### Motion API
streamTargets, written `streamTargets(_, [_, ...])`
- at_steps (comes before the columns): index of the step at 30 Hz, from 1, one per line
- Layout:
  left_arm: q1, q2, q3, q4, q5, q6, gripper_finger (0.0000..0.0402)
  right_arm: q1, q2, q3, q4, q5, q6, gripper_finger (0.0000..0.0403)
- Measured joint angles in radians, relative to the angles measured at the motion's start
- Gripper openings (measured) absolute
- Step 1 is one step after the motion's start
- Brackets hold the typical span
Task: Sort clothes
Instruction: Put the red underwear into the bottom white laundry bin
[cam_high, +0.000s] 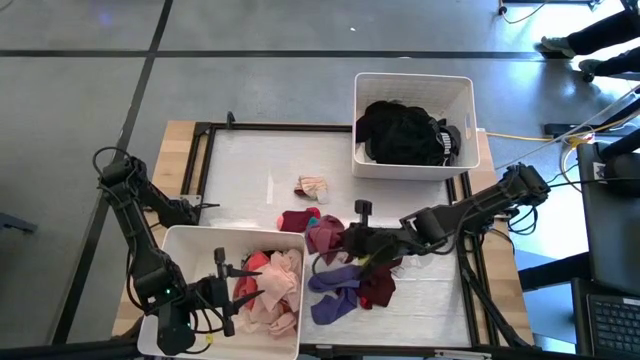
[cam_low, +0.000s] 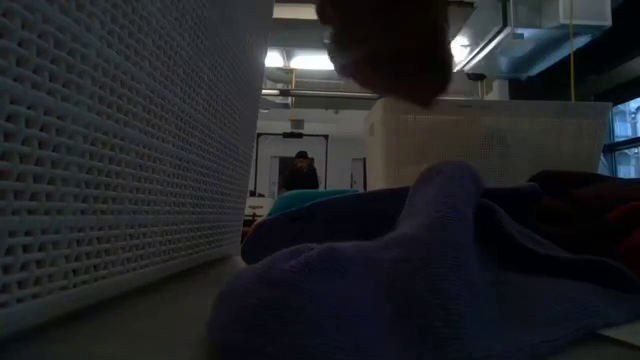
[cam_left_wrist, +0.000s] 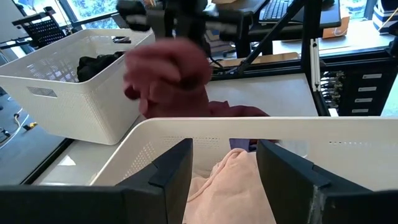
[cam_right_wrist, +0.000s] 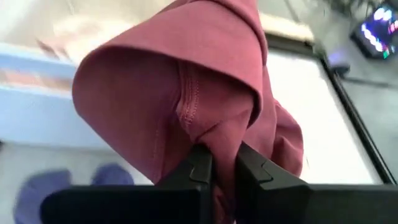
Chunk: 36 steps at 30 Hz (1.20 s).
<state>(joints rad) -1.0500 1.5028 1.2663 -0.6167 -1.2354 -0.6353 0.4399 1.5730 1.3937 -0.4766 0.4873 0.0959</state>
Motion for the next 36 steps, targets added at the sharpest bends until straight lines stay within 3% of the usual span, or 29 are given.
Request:
streamTargets(9, [0.000,0.000,0.000,0.000,0.000,0.000,0.0169,0.012,0.000,0.042,0.277,-0.017,-0.163,0.0032])
streamTargets(17, [0.000,0.000,0.000,0.000,0.000,0.000,0.0169,0.012,0.013,0.043,0.568,-0.122,-0.310,0.0032])
streamTargets(24, [0.000,0.000,0.000,0.000,0.000,0.000,0.0169,-0.023,0.071,0.043,0.729,-0.254,-0.322,0.0032])
streamTargets(36, [0.000,0.000,0.000,0.000,0.000,0.000,0.0169,-0.097,0.203,0.043,0.828,-0.323,-0.241,0.0033])
